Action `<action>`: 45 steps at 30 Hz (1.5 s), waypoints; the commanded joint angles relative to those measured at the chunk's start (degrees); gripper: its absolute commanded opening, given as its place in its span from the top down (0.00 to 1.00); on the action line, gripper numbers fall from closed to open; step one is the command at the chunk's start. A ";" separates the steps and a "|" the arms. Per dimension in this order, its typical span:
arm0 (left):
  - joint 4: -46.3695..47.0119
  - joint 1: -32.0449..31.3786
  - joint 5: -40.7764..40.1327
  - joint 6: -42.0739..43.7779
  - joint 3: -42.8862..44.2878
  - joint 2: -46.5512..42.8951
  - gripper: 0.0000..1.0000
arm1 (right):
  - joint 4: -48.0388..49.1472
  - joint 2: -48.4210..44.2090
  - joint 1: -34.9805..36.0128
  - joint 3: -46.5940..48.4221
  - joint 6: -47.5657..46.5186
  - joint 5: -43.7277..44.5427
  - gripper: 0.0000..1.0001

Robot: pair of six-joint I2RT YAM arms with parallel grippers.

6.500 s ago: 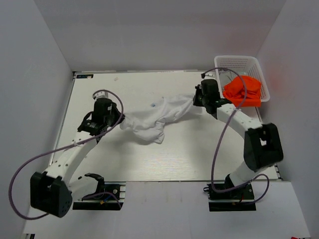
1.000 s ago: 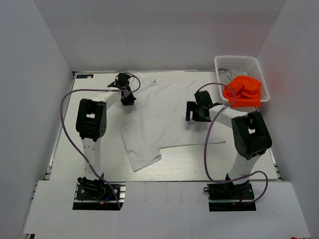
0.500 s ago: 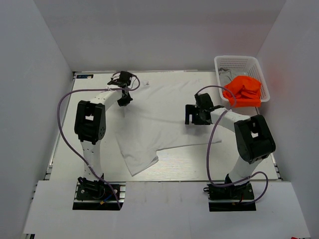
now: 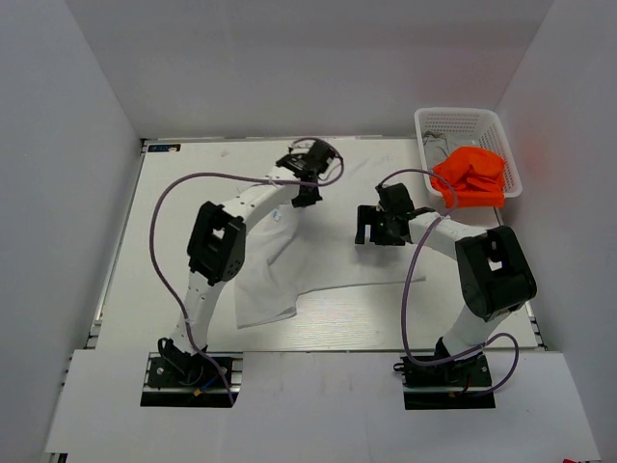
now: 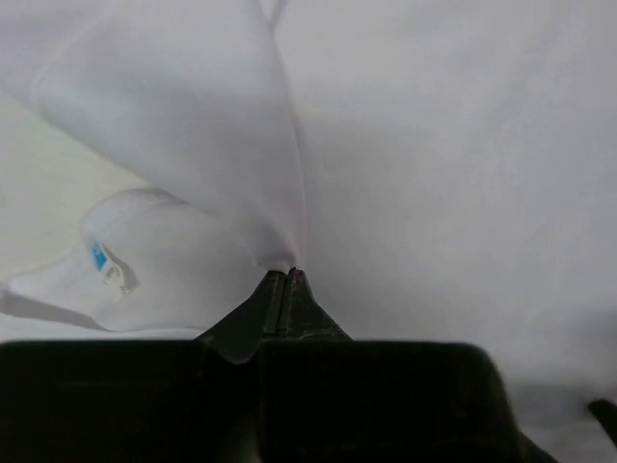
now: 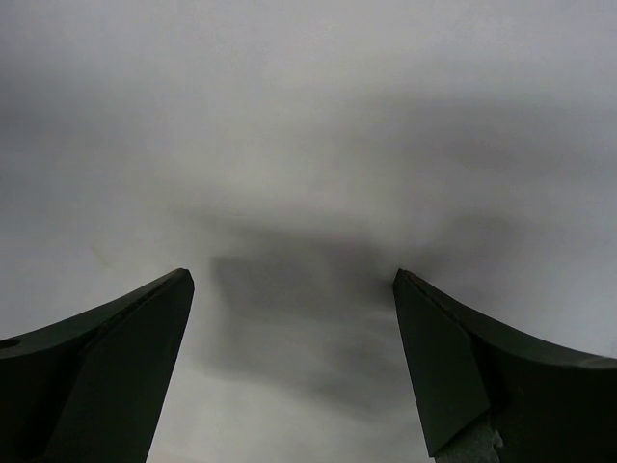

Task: Fold and stack the t-shirts
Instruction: Flatten out the tshirt

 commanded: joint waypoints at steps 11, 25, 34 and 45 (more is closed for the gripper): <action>0.17 -4.27 -4.52 -1.46 -11.49 -12.17 0.09 | 1.25 -1.26 -0.17 -0.84 1.01 -2.80 0.10; 20.03 3.73 8.18 11.52 -32.87 -21.51 0.10 | -0.77 1.03 -0.18 0.57 0.49 1.05 0.10; 19.34 6.20 11.73 12.34 -28.22 -12.02 0.32 | -2.79 3.84 0.00 2.50 -0.57 2.12 0.10; 12.14 8.57 2.70 5.67 -30.05 -14.56 1.00 | -3.41 4.54 -0.18 2.76 -0.22 3.97 0.10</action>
